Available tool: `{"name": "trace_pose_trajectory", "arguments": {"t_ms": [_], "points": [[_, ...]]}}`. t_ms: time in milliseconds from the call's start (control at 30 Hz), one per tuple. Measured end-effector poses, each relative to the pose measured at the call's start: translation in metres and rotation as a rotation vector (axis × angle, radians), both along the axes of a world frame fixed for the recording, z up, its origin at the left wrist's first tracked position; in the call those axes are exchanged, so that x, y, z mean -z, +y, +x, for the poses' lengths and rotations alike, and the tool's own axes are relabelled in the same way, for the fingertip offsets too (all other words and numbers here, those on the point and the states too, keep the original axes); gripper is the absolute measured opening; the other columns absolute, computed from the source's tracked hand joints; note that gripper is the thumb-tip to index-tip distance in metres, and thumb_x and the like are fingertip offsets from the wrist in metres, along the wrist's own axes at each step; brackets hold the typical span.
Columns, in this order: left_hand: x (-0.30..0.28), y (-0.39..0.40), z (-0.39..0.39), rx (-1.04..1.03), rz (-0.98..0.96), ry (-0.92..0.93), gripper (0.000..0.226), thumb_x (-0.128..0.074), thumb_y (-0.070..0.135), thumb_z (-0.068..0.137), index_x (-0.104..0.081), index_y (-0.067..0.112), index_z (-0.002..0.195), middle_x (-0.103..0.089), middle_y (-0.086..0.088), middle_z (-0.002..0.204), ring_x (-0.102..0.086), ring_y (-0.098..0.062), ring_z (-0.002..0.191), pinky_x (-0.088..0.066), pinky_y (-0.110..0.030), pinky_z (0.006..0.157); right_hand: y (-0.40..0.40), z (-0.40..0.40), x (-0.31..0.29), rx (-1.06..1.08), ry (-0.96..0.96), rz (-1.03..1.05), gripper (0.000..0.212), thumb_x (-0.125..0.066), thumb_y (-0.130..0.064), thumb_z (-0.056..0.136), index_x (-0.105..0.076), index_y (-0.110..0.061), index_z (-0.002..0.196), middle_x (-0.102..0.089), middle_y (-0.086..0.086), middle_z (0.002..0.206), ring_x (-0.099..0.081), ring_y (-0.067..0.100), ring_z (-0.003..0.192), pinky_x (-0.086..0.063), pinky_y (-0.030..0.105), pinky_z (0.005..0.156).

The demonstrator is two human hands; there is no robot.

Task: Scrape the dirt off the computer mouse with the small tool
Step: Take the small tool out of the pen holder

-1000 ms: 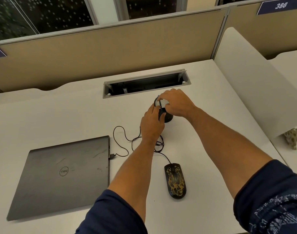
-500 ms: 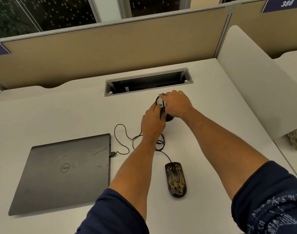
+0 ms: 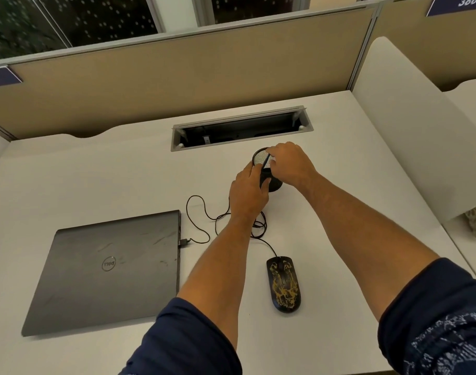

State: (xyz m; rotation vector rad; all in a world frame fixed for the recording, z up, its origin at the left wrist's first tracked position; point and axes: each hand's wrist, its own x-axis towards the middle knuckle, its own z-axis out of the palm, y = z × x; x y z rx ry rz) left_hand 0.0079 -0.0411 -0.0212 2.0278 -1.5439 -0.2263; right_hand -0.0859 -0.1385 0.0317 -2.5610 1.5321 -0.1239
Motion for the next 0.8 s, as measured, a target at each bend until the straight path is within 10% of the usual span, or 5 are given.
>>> {"name": "trace_pose_trajectory", "arguments": {"t_ms": [800], "points": [[-0.005, -0.002, 0.001, -0.015, 0.036, -0.017, 0.049, -0.060, 0.037, 0.102, -0.053, 0.016, 0.146, -0.056, -0.006, 0.148, -0.052, -0.026, 0.134, -0.046, -0.041, 0.110, -0.001, -0.001, -0.030, -0.281, 0.402, -0.220, 0.058, -0.073, -0.041, 0.087, -0.061, -0.008, 0.134, -0.047, 0.014, 0.147, -0.047, 0.031, 0.134, -0.041, 0.041, 0.111]]}}
